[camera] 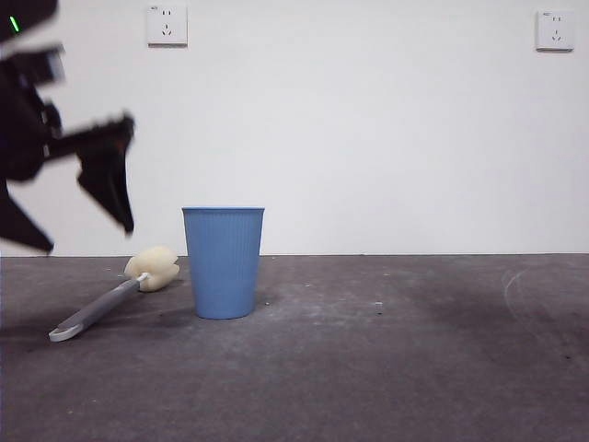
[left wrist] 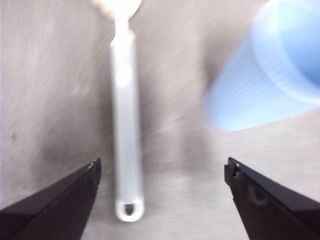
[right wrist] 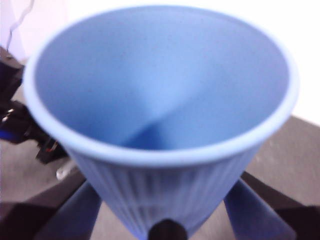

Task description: Pick up the cup brush,pick up the cup,insert the brush into the cup,clean the cup,put the cup brush back,put the cup back to the fixed position on the table

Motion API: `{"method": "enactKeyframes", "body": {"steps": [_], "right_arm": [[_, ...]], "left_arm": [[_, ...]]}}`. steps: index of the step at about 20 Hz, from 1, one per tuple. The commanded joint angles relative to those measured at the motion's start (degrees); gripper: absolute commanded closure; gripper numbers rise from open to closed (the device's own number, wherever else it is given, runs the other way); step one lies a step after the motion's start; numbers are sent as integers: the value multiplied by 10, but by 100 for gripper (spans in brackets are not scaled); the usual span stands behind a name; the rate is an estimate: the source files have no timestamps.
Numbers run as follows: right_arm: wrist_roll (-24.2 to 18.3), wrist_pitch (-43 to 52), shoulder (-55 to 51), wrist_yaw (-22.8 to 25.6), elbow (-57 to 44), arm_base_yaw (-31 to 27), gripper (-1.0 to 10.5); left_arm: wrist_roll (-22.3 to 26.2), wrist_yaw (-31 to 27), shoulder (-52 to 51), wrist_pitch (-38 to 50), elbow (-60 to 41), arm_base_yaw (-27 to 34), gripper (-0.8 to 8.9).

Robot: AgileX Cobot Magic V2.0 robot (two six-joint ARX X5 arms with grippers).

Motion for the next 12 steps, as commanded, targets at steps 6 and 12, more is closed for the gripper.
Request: {"method": "enactKeyframes", "body": {"steps": [6,12], "right_arm": [[-17,229,111,-102,-134,-103,963],[-4,374,263,-233,-156,-231,963]], "left_arm": [[5,102,-257,-119,-5,0,397],[5,137,-419,-241,-5,-2,405]]}}
